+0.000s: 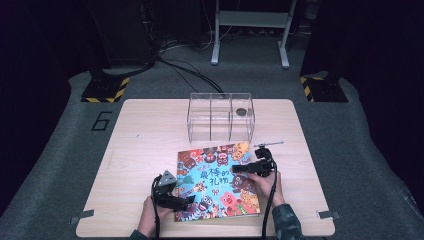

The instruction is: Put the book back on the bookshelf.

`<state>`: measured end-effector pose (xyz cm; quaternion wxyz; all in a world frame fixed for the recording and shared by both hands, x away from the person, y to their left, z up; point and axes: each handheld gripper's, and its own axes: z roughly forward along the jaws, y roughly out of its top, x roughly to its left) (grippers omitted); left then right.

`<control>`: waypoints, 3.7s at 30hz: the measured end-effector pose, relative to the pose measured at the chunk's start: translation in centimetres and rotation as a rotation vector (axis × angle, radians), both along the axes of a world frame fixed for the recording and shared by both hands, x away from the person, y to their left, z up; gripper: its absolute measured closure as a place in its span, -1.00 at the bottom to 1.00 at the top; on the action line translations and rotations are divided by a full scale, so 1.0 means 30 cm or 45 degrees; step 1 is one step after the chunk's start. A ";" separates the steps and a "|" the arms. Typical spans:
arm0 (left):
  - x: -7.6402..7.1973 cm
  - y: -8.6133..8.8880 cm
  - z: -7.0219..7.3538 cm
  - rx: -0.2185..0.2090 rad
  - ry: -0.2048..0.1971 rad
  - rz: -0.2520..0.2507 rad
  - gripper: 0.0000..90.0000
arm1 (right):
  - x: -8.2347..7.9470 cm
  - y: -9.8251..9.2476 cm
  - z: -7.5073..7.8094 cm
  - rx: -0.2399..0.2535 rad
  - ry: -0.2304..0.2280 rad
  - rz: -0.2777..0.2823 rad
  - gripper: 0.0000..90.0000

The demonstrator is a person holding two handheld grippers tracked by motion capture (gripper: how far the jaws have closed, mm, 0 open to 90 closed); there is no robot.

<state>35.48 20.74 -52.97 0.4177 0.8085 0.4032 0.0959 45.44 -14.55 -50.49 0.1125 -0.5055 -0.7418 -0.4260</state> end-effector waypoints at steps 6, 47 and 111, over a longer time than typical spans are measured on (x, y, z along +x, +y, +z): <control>0.007 -0.003 0.001 -0.006 0.004 0.003 -1.00 | -0.007 -0.014 0.004 0.025 -0.023 0.020 0.13; 0.080 0.031 0.018 -0.140 0.162 -0.008 -1.00 | -0.070 -0.012 0.102 -0.033 -0.345 0.143 0.19; 0.223 0.059 0.089 -0.229 0.112 0.073 -1.00 | -0.139 -0.006 0.139 -0.006 -0.746 0.184 0.18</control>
